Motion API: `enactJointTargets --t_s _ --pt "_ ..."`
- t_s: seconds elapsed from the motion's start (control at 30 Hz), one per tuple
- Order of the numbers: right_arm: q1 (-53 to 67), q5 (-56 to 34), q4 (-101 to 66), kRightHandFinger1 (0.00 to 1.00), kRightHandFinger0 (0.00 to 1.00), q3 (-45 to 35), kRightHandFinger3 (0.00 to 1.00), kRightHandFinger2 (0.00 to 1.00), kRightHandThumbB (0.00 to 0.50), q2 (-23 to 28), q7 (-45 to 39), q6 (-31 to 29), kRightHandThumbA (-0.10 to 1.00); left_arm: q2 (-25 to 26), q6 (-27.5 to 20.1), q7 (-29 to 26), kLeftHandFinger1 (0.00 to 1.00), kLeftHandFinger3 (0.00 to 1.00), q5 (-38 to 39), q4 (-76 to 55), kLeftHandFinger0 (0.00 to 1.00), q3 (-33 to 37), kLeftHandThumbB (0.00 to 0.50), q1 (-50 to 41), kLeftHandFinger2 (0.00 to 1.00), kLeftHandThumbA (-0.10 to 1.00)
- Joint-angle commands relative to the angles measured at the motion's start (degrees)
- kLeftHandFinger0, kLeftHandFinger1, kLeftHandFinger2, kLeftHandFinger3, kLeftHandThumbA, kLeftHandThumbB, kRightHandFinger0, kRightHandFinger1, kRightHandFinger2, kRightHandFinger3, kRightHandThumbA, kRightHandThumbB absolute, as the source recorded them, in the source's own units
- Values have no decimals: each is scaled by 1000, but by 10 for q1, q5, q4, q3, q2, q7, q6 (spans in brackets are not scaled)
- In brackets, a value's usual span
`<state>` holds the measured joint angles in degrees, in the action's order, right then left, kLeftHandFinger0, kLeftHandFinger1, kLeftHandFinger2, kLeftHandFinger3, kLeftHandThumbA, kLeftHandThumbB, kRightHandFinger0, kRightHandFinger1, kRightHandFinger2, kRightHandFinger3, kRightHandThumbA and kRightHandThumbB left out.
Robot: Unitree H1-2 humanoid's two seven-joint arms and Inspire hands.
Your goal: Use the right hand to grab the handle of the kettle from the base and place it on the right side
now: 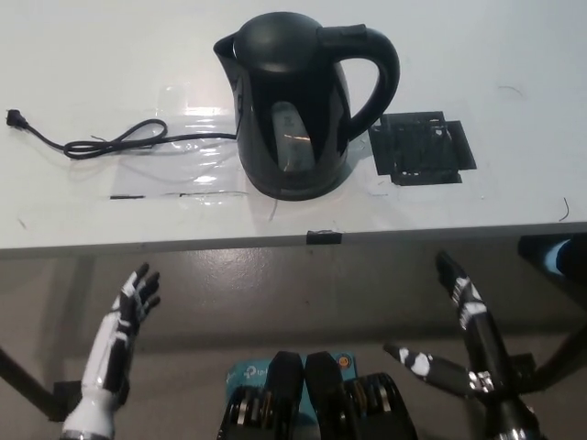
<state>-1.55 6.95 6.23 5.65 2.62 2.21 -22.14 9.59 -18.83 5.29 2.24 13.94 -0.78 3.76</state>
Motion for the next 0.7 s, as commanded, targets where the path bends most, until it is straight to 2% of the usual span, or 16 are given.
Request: enactJointTargets --t_s 0.0,0.13,0.2,0.23,0.33,0.53,0.63,0.67 --pt "10 10 -79 1000 1000 -11 1000 1000 273 -10 28 -48 1000 -7 -35 19 1000 1000 4 -30 1000 15 500 -18 1000 1000" --pt "-9 5 -117 1000 1000 -27 1000 1000 291 -18 27 -44 1000 -13 -45 25 1000 1000 7 -34 1000 27 500 -40 1000 1000" --pt "-33 5 -131 1000 1000 -32 1000 1000 274 -19 26 -31 1000 -16 -44 29 1000 1000 12 -35 1000 30 500 -45 1000 1000" --pt "-42 4 -132 1000 1000 -35 1000 1000 295 -20 27 -25 1000 -17 -45 28 1000 1000 12 -36 1000 31 500 -49 1000 1000" --pt "-79 10 -134 1000 1000 -43 1000 1000 282 -22 30 0 965 -19 -47 29 1000 1000 14 -36 1000 33 500 -50 1000 1000" --pt "-192 83 -105 1000 1000 -59 1000 1000 283 -18 49 80 1000 -19 -45 29 1000 1000 9 -41 1000 36 500 -50 1000 1000" --pt "-242 95 -75 1000 1000 -61 1000 1000 266 -18 51 128 1000 -19 -44 29 1000 1000 12 -42 1000 36 500 -51 1000 1000" --pt "-271 96 -48 1000 1000 -62 1000 1000 234 -15 53 138 997 -19 -44 30 1000 1000 14 -41 1000 36 500 -51 1000 1000"
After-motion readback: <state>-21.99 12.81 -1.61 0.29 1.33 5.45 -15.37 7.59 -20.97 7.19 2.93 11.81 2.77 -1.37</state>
